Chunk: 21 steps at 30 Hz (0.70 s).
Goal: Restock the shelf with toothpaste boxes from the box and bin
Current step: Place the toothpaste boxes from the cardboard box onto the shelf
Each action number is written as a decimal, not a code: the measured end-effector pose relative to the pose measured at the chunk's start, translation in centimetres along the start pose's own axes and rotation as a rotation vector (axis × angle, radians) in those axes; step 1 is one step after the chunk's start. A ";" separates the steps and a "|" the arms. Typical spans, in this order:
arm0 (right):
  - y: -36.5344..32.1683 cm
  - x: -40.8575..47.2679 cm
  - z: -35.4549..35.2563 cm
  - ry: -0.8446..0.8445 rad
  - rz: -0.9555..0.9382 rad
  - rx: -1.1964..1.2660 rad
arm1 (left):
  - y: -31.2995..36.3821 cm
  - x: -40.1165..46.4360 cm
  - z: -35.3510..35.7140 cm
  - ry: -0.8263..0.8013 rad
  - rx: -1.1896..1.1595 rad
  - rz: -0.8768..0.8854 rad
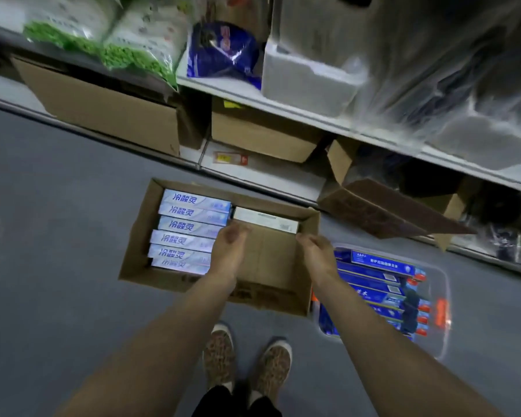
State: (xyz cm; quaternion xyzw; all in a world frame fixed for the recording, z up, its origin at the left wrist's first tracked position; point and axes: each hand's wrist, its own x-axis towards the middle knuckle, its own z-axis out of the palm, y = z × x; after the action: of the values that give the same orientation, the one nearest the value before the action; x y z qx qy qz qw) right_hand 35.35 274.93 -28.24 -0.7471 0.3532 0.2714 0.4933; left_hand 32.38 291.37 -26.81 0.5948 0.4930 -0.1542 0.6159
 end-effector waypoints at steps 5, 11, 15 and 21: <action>4.9 9.1 3.4 -0.007 0.015 0.032 | -4.2 8.9 2.6 -0.009 0.095 0.040; 9.0 17.4 6.4 -0.078 0.030 0.071 | -9.0 17.7 5.5 -0.015 0.157 0.091; 11.5 21.8 8.3 -0.036 -0.022 0.050 | -11.0 23.2 7.0 -0.004 0.179 0.140; 13.5 25.7 10.3 -0.015 -0.003 0.008 | -11.9 28.2 9.4 0.080 0.301 0.196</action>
State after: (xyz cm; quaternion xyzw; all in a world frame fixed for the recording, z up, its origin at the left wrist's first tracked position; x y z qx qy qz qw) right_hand 39.52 274.21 -58.80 -0.7438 0.3494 0.2747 0.4993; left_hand 40.28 291.35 -57.79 0.7312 0.4281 -0.1419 0.5118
